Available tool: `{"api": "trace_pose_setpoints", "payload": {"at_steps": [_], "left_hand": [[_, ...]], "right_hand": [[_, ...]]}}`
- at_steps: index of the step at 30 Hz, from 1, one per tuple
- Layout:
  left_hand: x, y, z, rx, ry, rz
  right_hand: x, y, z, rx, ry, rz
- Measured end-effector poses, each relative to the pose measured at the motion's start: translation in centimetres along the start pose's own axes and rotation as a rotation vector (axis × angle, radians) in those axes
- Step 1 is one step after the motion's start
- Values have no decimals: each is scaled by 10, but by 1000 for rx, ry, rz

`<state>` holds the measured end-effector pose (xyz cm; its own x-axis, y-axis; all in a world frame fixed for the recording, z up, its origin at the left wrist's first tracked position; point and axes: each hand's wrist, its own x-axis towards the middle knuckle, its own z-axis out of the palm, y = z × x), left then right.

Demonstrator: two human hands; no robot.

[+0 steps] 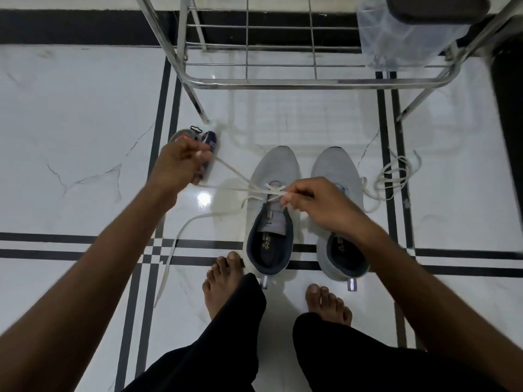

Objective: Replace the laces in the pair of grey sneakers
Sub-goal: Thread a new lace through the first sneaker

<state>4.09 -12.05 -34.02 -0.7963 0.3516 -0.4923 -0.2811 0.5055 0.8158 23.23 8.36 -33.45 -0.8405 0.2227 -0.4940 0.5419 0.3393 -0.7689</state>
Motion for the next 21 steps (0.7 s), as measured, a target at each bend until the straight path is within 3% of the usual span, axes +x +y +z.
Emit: {"api": "trace_pose_setpoints", "payload": {"at_steps": [4, 7, 8, 10, 13, 15, 17, 21], "left_hand": [[-2, -31, 14, 707, -47, 90], [-15, -32, 35, 1083, 55, 343], [-20, -29, 43, 1063, 59, 461], [-29, -18, 60, 838, -101, 599], [-34, -5, 84, 643, -305, 490], [-31, -3, 85, 637, -270, 471], [-25, -7, 77, 623, -222, 466], [-23, -22, 67, 712, -223, 469]], "right_hand": [[6, 20, -5, -249, 197, 65], [17, 20, -8, -254, 205, 66], [21, 18, -8, -228, 168, 55], [28, 11, -4, -218, 97, 31], [31, 3, 7, -24, 119, 9], [30, 5, 9, 147, 187, 24], [29, 13, 5, 165, 247, 31], [28, 25, 10, 164, 188, 61]]}}
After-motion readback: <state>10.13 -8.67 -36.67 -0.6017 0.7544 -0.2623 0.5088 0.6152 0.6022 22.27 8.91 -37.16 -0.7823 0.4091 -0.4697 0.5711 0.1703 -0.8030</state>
